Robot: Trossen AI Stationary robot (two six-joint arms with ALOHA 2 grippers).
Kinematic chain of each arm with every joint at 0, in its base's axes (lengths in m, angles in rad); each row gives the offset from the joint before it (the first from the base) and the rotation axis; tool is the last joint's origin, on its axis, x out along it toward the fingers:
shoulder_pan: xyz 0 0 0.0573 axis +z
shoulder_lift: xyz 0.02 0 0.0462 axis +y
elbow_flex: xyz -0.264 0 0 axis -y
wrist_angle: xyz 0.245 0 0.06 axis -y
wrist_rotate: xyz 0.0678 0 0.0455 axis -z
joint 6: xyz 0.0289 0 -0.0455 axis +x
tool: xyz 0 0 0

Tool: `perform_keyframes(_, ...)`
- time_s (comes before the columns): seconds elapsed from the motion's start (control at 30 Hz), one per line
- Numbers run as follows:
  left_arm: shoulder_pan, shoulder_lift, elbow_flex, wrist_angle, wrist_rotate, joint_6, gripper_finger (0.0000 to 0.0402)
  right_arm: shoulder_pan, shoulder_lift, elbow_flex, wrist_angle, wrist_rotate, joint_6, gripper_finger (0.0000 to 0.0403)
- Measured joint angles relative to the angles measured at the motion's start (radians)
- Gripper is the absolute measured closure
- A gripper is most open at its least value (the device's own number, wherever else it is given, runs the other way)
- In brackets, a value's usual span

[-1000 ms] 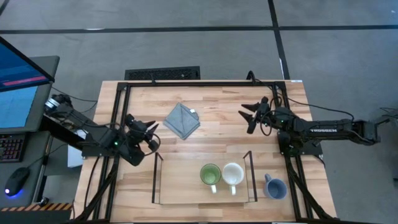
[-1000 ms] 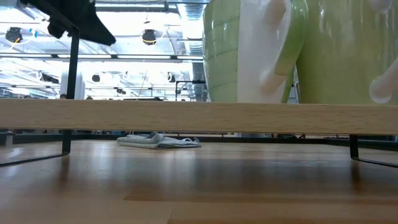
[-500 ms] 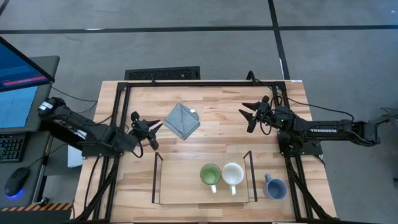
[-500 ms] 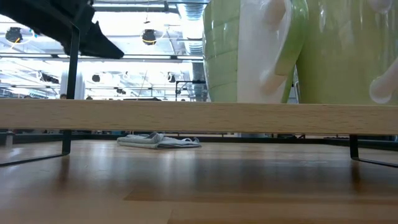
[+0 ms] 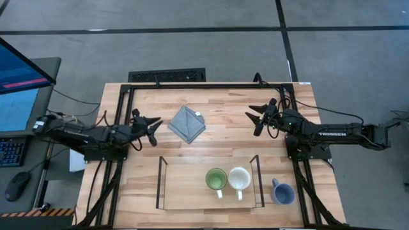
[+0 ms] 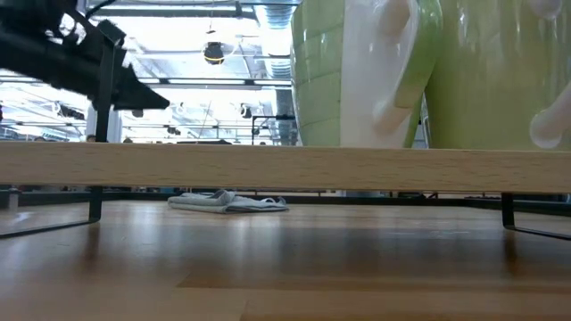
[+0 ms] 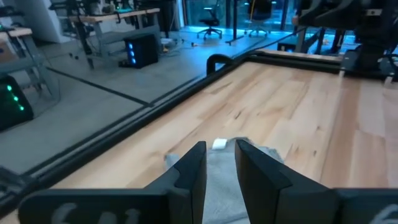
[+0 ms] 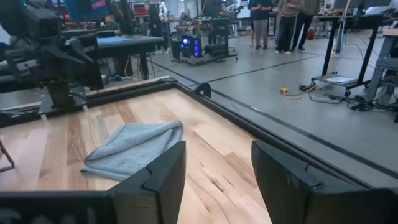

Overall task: Stack small to large cups/mugs on shelf
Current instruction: Put the blue mug on the shelf

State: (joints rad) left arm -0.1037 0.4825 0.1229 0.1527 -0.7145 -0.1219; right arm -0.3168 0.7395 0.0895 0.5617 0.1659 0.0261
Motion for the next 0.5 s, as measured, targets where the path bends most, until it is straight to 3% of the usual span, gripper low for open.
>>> perform_keyframes(0.5,0.05,-0.253,-0.112,-0.063,0.047,0.096,0.0326,0.019,0.0,0.017,-0.015,0.045,0.158,0.0198)
